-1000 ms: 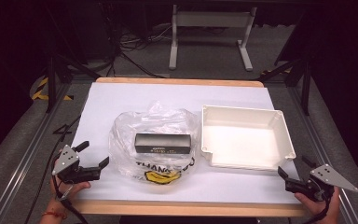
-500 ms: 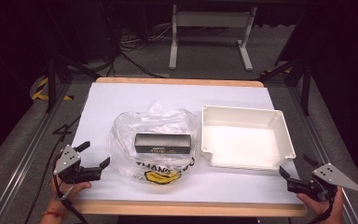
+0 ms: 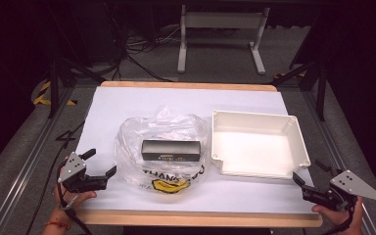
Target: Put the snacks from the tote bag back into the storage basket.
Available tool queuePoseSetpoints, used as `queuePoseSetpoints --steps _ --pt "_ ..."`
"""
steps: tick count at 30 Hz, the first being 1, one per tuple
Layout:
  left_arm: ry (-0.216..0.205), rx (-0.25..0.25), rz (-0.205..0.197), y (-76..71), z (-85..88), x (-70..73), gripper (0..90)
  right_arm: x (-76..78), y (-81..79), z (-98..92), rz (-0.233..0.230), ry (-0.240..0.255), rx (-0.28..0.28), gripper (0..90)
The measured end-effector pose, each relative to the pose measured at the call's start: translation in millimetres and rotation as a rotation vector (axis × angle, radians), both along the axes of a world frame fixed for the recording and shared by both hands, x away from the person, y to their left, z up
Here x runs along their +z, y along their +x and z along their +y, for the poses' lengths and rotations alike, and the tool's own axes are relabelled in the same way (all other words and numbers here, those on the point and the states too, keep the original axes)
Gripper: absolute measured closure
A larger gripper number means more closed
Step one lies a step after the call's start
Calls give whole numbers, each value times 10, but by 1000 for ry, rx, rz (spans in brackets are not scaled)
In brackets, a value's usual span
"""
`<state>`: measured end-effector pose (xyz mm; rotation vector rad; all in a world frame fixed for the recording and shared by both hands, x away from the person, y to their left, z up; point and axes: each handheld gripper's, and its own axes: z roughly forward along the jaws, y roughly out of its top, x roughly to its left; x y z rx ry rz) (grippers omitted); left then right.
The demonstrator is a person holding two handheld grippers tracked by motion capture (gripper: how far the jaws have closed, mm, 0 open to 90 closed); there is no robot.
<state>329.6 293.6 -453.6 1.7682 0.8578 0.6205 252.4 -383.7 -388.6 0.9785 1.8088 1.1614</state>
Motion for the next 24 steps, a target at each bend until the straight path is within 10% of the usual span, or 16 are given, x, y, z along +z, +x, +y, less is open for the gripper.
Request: queuePoseSetpoints --steps 24 --pt "8 1 11 6 -17 -11 38 313 190 565 20 -102 193 248"
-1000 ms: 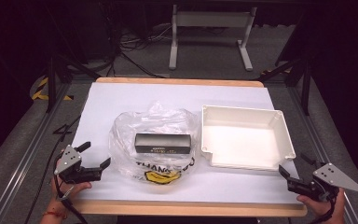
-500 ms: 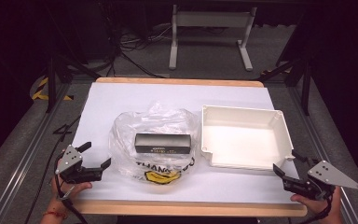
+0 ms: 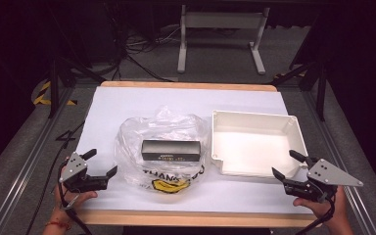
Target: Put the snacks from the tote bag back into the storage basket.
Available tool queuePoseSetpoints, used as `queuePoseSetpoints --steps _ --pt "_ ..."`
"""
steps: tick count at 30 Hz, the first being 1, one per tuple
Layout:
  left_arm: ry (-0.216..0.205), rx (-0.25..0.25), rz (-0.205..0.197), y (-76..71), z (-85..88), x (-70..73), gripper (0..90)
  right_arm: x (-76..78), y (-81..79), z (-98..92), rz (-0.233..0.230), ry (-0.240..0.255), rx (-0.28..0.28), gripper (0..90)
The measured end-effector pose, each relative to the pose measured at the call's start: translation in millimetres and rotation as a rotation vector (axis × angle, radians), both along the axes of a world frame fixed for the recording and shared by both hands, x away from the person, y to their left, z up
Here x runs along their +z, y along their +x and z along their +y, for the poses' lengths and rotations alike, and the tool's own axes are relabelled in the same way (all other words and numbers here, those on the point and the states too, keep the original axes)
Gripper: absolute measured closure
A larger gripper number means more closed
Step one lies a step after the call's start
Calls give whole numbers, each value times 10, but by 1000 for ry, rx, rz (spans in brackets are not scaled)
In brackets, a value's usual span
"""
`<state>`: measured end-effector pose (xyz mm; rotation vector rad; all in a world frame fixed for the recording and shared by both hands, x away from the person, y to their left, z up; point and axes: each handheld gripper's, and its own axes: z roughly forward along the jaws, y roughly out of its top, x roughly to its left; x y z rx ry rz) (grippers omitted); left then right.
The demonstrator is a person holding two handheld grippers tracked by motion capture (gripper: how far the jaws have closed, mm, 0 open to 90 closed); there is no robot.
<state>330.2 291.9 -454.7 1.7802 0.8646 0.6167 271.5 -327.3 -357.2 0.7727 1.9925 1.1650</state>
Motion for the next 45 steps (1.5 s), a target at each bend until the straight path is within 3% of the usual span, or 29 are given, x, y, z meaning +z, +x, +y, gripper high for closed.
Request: queuePoseSetpoints --steps 11,18,27,36,45 --pt "4 -2 1 1 -5 -1 38 146 237 435 6 -70 86 248" --pt "7 -4 0 -1 -4 -1 39 139 416 713 27 -111 134 249" --pt "8 -9 2 5 -14 -7 39 140 656 970 49 -105 207 256" --pt "4 -12 2 3 -10 -7 39 221 841 1233 67 -138 284 259" --pt "9 -17 0 -2 -10 -5 39 183 1000 1505 106 -161 347 271"
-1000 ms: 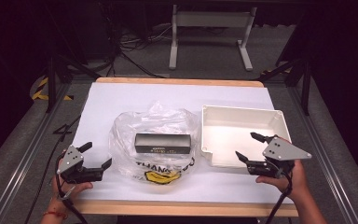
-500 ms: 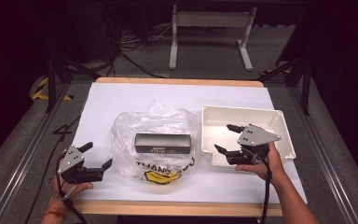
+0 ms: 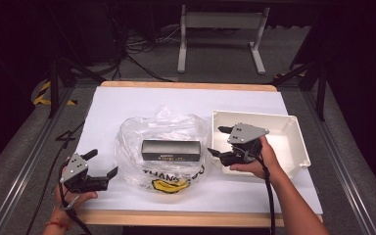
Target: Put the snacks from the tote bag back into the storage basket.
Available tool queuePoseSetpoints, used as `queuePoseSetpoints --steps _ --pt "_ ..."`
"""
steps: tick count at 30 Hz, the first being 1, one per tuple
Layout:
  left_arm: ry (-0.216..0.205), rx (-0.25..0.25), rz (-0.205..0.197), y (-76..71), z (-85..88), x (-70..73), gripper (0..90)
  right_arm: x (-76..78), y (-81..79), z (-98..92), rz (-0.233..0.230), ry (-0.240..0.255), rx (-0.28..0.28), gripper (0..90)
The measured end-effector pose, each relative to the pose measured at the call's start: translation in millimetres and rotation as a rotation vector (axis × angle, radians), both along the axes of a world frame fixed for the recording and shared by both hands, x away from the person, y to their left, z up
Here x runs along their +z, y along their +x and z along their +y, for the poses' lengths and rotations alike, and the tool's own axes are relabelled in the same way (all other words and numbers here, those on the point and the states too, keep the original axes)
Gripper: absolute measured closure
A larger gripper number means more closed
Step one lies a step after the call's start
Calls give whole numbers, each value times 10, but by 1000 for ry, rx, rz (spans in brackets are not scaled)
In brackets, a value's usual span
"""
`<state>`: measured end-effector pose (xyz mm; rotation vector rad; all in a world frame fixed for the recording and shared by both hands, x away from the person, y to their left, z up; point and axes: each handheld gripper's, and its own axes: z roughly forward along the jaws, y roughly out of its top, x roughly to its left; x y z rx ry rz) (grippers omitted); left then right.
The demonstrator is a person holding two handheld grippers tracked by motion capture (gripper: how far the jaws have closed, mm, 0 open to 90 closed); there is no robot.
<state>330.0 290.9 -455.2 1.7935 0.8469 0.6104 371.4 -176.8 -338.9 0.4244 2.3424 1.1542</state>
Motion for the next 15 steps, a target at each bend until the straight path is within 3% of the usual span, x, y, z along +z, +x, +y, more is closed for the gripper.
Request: queuePoseSetpoints --steps 2,15 --pt "1 -1 0 0 0 -1 39 -5 15 23 3 -2 6 272" --pt "-2 -8 -1 -2 4 -3 40 -138 257 489 78 -137 101 277"
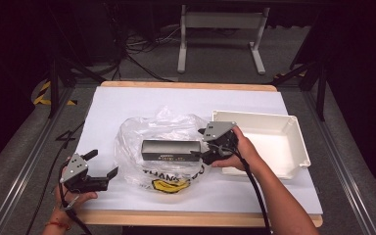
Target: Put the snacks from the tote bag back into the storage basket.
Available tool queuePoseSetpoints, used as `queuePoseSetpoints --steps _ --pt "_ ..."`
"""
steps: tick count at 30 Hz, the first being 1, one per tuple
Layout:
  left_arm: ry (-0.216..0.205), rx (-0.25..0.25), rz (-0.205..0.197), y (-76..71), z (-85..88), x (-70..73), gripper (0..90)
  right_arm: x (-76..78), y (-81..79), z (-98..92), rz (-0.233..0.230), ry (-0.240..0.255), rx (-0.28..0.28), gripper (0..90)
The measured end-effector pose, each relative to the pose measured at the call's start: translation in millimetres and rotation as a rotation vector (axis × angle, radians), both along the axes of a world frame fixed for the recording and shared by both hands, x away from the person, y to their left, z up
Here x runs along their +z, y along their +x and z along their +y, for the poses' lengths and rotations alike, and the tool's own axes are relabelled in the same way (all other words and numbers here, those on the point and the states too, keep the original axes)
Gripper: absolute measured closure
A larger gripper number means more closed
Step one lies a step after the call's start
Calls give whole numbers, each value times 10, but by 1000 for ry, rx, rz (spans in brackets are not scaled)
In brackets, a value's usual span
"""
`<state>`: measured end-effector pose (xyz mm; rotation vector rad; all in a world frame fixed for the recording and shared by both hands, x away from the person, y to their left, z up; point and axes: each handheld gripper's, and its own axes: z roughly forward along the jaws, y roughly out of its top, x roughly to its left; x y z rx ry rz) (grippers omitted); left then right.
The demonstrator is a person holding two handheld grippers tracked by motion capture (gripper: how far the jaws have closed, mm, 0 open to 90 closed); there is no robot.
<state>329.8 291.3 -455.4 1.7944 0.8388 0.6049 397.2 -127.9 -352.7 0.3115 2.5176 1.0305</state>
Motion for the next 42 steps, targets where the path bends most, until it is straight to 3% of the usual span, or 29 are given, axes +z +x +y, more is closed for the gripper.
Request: queuePoseSetpoints --steps 9,21,24,25,28,32,42 --pt "3 -5 3 2 -3 -3 40 -84 167 204 57 -56 58 277" --pt "1 -9 5 -7 -5 -8 40 -159 257 396 115 -147 131 277" --pt "9 -12 8 -8 -5 -8 40 -188 273 459 124 -188 142 277" --pt "9 -12 10 -9 -7 -8 40 -196 287 505 121 -221 152 281" --pt "9 -12 11 -8 -6 -9 40 -203 299 551 126 -246 155 284" --pt "14 -14 14 -8 -5 -6 40 -227 339 639 153 -344 171 286" --pt "13 -21 10 -7 -14 -16 40 -237 457 697 159 -441 151 293"
